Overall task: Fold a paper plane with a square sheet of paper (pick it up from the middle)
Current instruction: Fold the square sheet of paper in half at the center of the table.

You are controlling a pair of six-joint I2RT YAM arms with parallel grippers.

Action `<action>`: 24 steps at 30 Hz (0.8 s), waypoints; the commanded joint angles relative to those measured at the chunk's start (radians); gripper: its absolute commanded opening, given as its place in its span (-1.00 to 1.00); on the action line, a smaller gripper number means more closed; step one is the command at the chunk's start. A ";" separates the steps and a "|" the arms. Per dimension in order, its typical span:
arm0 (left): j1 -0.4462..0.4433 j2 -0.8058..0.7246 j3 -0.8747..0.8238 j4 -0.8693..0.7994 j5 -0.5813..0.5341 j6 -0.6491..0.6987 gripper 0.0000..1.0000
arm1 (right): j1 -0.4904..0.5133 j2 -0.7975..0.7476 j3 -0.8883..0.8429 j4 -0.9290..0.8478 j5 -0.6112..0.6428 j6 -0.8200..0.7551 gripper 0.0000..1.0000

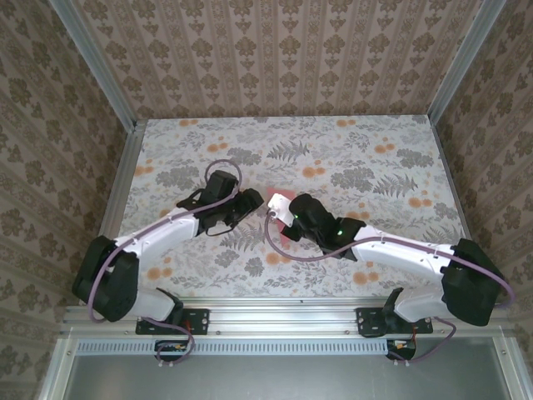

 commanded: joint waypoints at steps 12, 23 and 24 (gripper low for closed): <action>0.009 -0.084 -0.086 0.104 0.042 -0.089 0.86 | 0.105 0.013 -0.042 0.083 0.075 0.116 -1.00; -0.068 -0.059 -0.151 0.152 -0.011 -0.272 0.78 | 0.167 0.043 -0.108 0.140 0.107 0.149 -1.00; -0.074 -0.070 -0.156 0.136 -0.026 -0.283 0.78 | 0.169 0.043 -0.115 0.146 0.107 0.150 -1.00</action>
